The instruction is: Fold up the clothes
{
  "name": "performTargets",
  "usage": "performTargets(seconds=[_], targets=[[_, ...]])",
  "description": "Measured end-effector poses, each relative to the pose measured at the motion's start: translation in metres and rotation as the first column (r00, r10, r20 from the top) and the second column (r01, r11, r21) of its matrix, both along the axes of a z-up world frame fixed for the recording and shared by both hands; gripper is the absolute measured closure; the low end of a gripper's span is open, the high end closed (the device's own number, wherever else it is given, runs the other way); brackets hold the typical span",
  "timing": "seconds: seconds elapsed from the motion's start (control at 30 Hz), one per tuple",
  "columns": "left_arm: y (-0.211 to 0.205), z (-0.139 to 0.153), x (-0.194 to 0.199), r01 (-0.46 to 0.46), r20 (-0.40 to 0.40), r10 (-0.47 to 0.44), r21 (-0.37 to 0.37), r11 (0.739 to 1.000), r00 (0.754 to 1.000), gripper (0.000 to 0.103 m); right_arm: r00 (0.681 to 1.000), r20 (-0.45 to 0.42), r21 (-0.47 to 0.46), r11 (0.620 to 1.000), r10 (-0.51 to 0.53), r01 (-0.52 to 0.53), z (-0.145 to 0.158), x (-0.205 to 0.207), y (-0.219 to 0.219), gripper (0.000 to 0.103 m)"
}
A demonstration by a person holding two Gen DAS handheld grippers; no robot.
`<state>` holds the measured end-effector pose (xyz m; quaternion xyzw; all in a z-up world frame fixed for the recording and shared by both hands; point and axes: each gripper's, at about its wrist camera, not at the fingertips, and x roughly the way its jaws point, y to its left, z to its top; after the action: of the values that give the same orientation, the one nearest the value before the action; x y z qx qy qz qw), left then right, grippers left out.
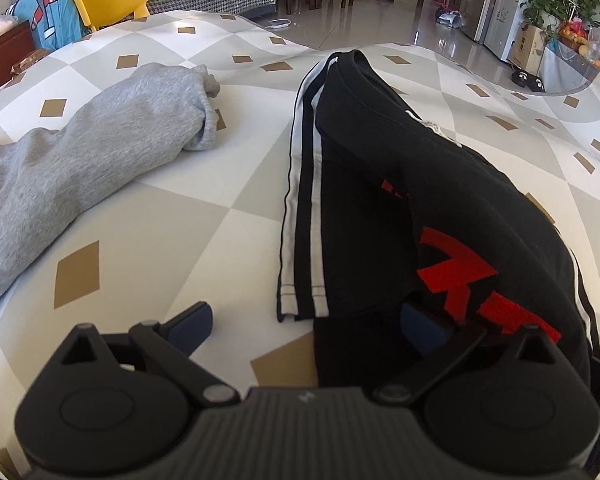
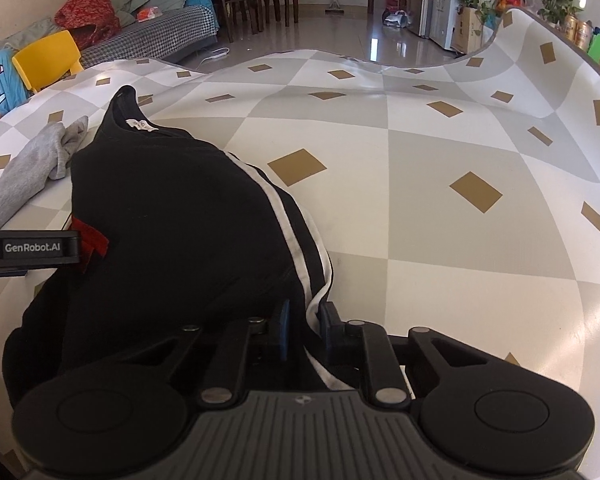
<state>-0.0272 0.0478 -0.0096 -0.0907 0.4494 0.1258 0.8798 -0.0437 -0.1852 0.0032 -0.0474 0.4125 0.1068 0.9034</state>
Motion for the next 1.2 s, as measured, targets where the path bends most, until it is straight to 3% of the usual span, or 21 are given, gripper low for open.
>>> performTargets(seconds=[0.17,0.4,0.6,0.77,0.93,1.07,1.2], targets=[[0.000,-0.001,-0.001,0.008,-0.004,-0.008,-0.005,1.000,1.000,0.000,0.997,0.011,0.075,0.994,-0.076,0.075,0.009,0.006,-0.013,0.094],[-0.018,0.000,-0.006,0.082,-0.023,-0.082,0.018,0.996,0.996,0.000,0.971,0.152,0.069,0.982,-0.184,0.175,0.040,0.010,-0.033,0.095],[-0.041,0.000,-0.013,0.176,-0.052,-0.174,0.038,0.984,0.983,0.000,0.966,0.122,0.086,0.972,-0.228,0.219,0.047,0.021,-0.048,0.095],[-0.047,0.005,-0.017,0.190,-0.039,-0.189,0.040,0.981,0.981,0.000,0.969,0.078,0.083,0.971,-0.233,0.226,0.055,0.027,-0.055,0.091],[-0.041,0.014,-0.011,0.168,-0.039,-0.167,0.017,0.986,0.985,0.000,0.986,0.036,0.158,0.975,-0.163,0.155,0.069,0.039,-0.062,0.072],[-0.027,0.022,0.001,0.153,-0.040,-0.155,-0.032,0.988,0.987,0.000,0.999,-0.049,0.229,0.973,-0.020,0.031,0.068,0.053,-0.061,0.067],[-0.014,0.029,0.014,0.139,-0.042,-0.143,-0.083,0.987,0.989,0.000,0.990,-0.087,0.258,0.963,0.111,-0.085,0.063,0.060,-0.051,0.062]])
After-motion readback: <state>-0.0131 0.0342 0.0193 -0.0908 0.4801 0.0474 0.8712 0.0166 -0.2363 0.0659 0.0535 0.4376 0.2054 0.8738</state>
